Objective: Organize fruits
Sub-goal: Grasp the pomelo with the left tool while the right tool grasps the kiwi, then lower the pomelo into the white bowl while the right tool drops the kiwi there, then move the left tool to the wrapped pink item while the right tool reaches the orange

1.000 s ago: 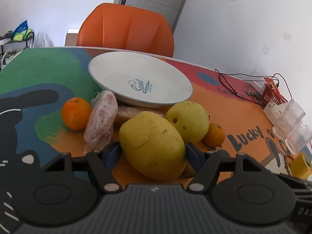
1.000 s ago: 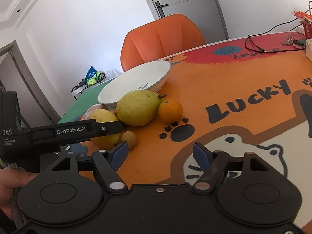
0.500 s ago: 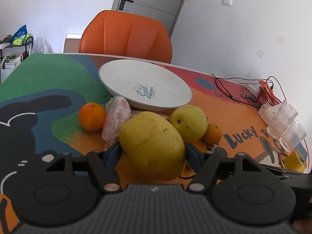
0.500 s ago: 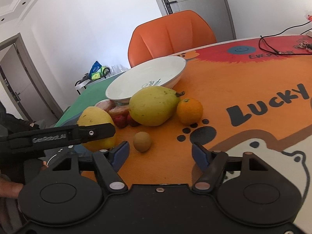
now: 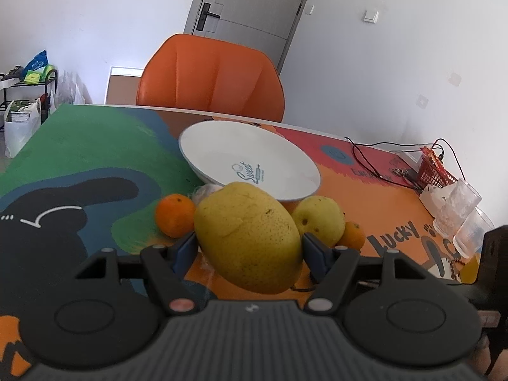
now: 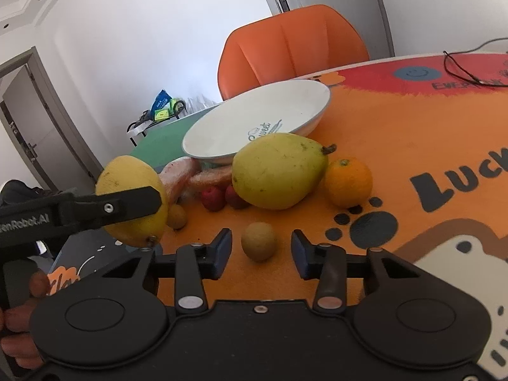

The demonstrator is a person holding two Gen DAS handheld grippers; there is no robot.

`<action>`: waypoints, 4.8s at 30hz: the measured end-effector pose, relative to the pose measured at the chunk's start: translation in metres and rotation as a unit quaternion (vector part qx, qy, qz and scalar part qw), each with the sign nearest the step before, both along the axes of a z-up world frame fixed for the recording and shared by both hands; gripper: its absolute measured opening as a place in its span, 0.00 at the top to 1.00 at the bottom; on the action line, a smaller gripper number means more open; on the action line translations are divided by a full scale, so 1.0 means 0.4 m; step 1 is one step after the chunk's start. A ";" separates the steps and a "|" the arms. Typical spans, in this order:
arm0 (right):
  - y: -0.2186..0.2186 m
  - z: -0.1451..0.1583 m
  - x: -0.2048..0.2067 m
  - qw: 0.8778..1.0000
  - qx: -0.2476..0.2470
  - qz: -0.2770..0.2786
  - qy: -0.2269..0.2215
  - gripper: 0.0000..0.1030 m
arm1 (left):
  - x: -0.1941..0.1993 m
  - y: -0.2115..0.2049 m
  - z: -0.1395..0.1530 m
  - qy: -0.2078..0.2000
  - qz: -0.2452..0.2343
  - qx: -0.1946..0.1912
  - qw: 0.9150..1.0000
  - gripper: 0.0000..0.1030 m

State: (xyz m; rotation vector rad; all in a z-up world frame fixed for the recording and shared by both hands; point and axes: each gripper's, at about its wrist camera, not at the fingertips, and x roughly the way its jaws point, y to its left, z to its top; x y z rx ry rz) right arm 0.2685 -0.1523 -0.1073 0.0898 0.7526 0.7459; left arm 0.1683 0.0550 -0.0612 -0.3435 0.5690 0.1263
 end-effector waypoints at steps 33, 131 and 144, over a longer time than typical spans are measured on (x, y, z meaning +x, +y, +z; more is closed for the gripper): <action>-0.032 0.150 0.075 0.996 0.064 -0.026 -0.054 0.77 | 0.124 0.036 0.100 -0.036 -0.003 0.033 0.999 0.33; -0.169 0.151 -0.065 0.991 0.017 -0.085 -0.103 0.00 | -0.043 -0.009 0.063 -0.018 0.027 0.027 0.999 0.07; -0.172 0.114 -0.075 0.994 0.017 -0.069 -0.086 0.00 | -0.037 -0.015 0.032 -0.001 0.028 0.039 0.999 0.29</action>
